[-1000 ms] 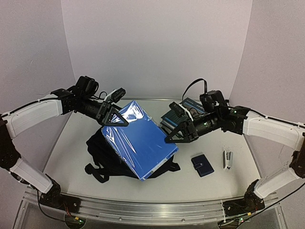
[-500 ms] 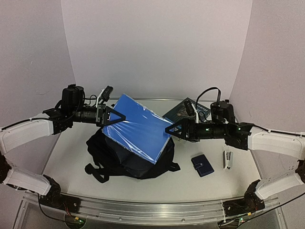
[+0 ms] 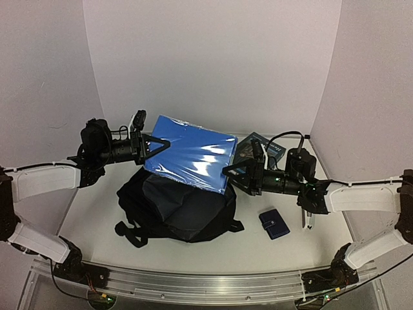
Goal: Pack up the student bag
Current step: Pick up the files from the center of the board.
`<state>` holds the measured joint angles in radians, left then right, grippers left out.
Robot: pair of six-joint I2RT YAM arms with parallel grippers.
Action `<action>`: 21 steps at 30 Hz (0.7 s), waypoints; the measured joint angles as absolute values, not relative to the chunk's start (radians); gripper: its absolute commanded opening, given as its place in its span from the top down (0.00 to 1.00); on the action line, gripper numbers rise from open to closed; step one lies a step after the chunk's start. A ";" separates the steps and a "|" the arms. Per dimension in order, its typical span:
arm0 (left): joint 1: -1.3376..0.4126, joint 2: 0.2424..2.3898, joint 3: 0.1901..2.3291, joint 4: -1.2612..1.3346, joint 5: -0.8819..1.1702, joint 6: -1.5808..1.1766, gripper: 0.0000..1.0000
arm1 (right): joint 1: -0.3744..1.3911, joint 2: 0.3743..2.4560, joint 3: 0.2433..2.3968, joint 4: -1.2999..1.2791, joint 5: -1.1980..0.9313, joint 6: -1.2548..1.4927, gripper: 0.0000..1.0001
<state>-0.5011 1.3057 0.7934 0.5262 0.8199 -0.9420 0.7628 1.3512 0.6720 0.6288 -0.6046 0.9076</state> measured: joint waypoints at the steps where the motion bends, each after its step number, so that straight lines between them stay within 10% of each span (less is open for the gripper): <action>1: -0.501 1.313 0.791 0.545 0.825 -0.956 1.00 | 0.763 1.359 0.673 0.635 -0.606 0.911 0.15; 21: -0.501 1.333 0.770 0.605 0.898 -1.030 1.00 | 0.763 1.440 0.712 0.841 -0.682 0.972 0.76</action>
